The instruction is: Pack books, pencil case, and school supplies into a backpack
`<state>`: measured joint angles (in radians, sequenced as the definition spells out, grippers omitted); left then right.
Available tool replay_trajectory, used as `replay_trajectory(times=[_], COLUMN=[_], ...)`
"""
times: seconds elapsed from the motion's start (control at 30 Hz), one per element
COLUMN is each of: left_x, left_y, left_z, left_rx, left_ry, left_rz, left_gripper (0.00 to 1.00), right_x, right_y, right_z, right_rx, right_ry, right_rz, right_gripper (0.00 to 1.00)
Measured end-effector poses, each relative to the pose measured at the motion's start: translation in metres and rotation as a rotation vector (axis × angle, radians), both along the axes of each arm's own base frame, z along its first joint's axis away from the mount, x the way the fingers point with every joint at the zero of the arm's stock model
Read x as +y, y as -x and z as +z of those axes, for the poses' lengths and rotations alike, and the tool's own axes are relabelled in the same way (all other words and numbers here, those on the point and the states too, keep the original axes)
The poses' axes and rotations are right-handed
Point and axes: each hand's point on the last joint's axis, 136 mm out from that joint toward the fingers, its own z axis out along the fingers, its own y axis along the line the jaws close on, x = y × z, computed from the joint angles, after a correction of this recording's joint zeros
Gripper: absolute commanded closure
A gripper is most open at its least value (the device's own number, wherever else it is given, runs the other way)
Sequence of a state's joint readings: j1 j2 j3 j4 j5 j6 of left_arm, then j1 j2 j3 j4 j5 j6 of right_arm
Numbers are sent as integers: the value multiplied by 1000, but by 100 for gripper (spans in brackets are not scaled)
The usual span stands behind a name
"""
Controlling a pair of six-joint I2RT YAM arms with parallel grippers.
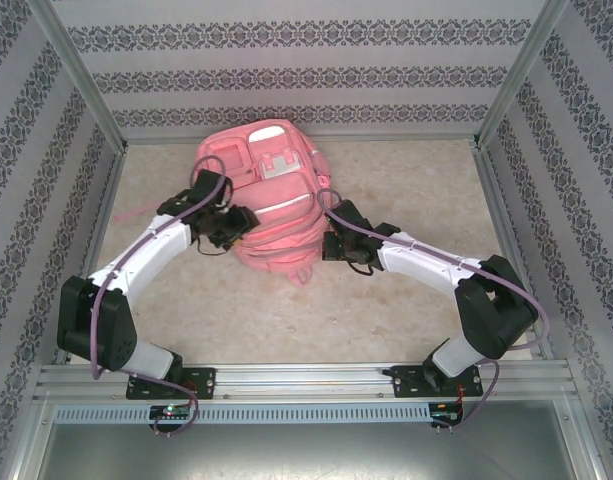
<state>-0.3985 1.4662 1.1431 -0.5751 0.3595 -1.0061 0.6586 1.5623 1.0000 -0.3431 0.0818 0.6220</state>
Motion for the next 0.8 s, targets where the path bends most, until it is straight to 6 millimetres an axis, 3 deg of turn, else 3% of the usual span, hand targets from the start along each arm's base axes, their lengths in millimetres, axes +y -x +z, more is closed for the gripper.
replay_trajectory(times=[0.13, 0.27, 0.4, 0.53, 0.63, 0.7, 0.73, 0.8], left_x=[-37, -59, -65, -65, -63, -63, -62, -60], left_y=[7, 8, 8, 7, 4, 1, 0, -2], left_z=[-3, -25, -55, -71, -76, -82, -85, -89], left_rx=[35, 103, 182, 218, 218, 222, 224, 222], left_ry=[79, 98, 83, 62, 44, 33, 26, 11], left_rz=[-10, -1, 20, 34, 45, 55, 59, 61], left_gripper=[49, 48, 43, 45, 68, 95, 100, 100], right_x=[0, 0, 1, 1, 1, 3, 3, 5], right_y=[-1, 0, 0, 0, 0, 1, 1, 2], right_z=[1, 2, 2, 2, 2, 2, 2, 2], right_rx=[-1, -1, -4, -6, -6, -6, -7, -8], right_ry=[0, 1, 4, 6, 6, 6, 6, 6], right_rz=[0, 0, 1, 1, 0, 5, 6, 11], right_gripper=[100, 100, 100, 100, 100, 100, 100, 100])
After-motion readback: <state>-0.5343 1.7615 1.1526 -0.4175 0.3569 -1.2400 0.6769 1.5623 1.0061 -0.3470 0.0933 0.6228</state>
